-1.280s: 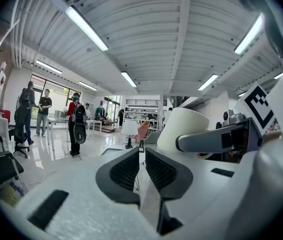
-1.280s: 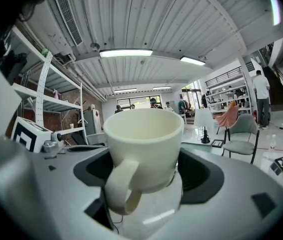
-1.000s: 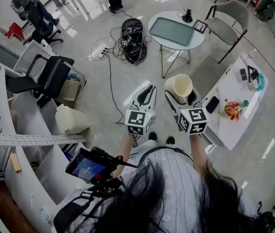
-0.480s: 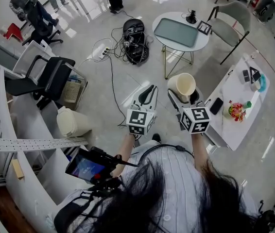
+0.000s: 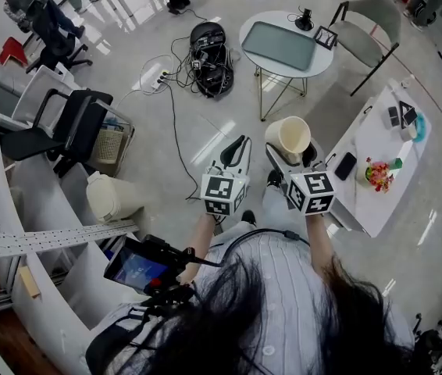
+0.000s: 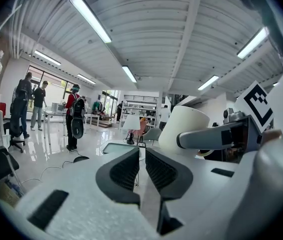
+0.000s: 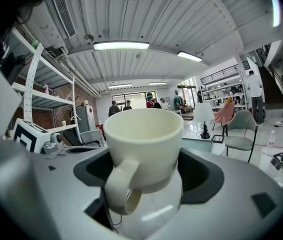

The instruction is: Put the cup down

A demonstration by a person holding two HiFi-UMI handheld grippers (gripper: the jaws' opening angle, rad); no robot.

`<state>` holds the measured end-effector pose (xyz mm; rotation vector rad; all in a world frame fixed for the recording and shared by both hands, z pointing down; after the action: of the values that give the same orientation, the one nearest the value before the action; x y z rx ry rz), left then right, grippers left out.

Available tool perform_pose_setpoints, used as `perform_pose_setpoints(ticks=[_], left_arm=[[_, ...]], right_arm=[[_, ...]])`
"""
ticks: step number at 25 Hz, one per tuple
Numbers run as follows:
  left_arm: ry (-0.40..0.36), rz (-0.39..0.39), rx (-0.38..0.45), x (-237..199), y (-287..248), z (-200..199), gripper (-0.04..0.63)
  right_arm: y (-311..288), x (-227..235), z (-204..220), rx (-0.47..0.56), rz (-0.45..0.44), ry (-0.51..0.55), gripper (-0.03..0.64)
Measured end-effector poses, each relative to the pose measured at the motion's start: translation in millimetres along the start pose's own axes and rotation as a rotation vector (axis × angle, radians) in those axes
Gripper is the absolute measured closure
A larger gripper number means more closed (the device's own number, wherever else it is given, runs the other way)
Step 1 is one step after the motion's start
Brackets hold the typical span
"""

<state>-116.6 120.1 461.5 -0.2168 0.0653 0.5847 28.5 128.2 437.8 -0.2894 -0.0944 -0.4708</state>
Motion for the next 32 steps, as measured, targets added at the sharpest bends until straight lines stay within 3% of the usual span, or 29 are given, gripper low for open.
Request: perform_pose_setpoints(ticks=[19,32], left_arm=[[-0.030,-0.001,-0.036,-21,-147,-27,0.546],[-0.019,-0.048,-0.060,-31,-226,-33,0.546]], right_arm=[[-100,112,-30,-0.020,-0.051,-0.008,0.218],[-154,177,-39,-0.050,-0.098,-0.008,0.218]])
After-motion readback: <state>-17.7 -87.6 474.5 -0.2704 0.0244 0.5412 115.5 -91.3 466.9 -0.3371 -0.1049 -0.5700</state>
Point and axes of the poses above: the fingertips, and each gripper's own axes: y backward along the fingers, x to its right, z out of its underside, the point moved 5 cm from there along y, backward along the fingers, and after that the axes turned 1 degree about y, right-handed, at the moved point
